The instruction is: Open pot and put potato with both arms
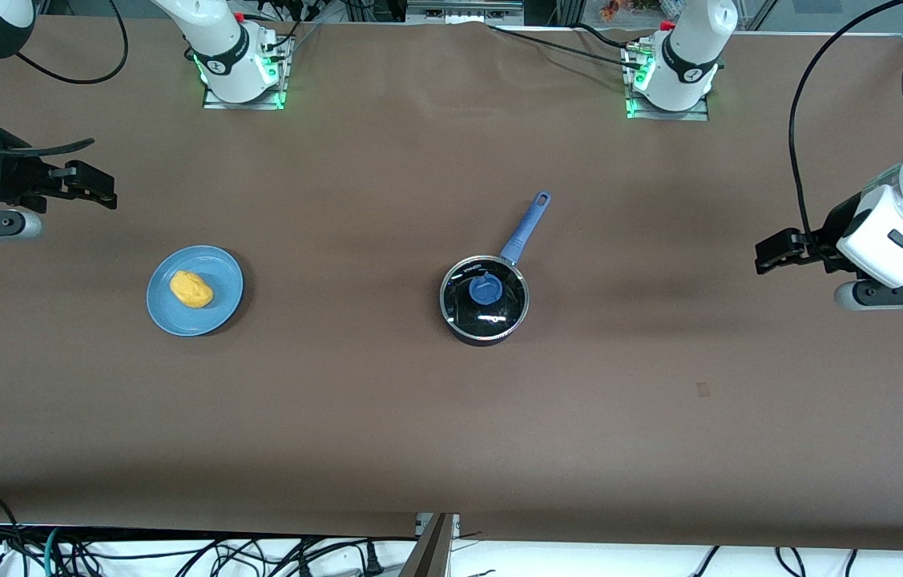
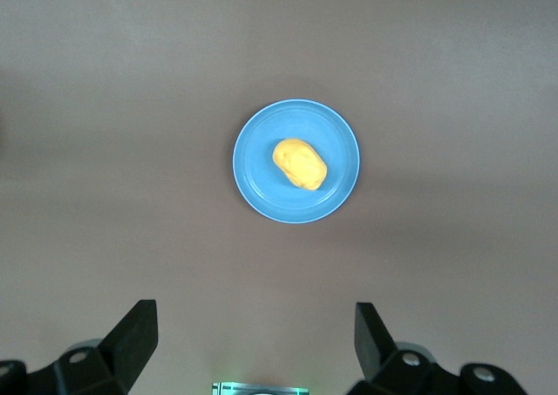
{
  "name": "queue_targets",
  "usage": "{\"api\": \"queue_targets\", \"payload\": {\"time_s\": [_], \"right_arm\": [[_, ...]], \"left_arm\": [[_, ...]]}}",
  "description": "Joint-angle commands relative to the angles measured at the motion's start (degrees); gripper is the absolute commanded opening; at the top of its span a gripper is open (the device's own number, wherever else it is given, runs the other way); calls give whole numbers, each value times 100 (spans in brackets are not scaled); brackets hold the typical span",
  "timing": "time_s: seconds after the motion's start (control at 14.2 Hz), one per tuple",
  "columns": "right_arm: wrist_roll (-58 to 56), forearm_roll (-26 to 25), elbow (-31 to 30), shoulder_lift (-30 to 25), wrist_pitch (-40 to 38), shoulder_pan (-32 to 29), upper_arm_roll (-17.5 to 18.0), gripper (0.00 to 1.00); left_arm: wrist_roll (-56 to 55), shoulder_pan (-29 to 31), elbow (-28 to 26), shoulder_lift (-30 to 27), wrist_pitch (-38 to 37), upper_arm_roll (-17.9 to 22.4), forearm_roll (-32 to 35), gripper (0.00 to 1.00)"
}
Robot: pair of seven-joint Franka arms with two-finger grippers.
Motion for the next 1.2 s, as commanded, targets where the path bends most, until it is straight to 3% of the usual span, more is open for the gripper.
{"api": "queue_targets", "payload": {"time_s": [0.0,1.13], "right_arm": [[34,75,110,45,-19,-51,42,100],[42,83,110,45,-19,-51,42,100]], "left_arm": [[138,24,-82,-96,113,3,-57,100],[138,50,-91,-96,227,11,-57,100]]}}
